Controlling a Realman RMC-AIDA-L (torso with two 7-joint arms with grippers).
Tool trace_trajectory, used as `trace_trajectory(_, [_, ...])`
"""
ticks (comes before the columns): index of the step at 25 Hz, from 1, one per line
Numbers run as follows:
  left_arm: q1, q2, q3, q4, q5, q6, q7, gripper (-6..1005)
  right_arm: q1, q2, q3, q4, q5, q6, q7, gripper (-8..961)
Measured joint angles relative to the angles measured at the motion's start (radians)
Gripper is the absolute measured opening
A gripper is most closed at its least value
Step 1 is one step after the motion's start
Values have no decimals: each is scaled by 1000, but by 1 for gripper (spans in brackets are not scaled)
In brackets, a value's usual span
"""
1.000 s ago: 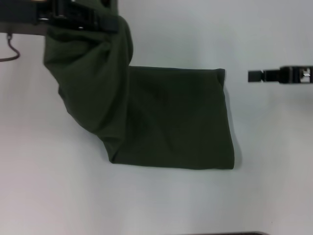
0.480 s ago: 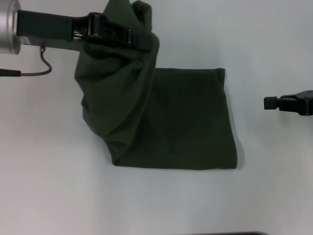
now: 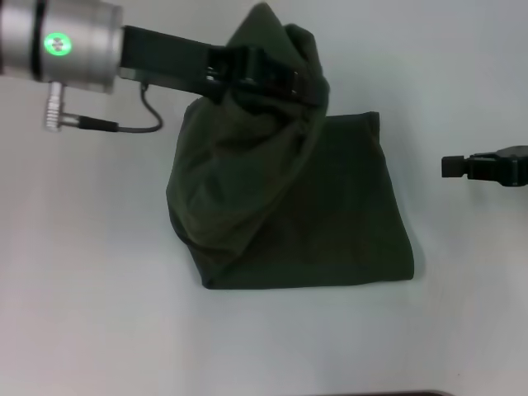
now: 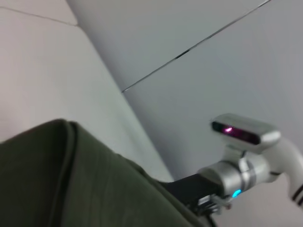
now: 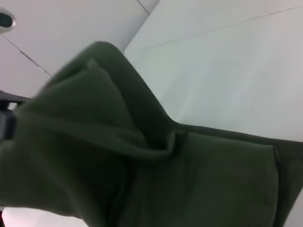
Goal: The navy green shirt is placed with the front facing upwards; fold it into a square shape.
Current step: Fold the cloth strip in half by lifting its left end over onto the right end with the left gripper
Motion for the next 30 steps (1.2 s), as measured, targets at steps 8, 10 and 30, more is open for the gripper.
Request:
trace_trajectory(8, [-81,24,169,-85,70,-67,-214,120,8,0,1,0,-1,0,10,39])
trace_trajectory(10, [-116,20,202,-104,119,-69,-272,120,9,0,1,-1,-1,1,15,41])
trace_trajectory(30, [-269,-27,414,57,217,-320,-408,127,44,0,-7,-8,-3,4,48,51])
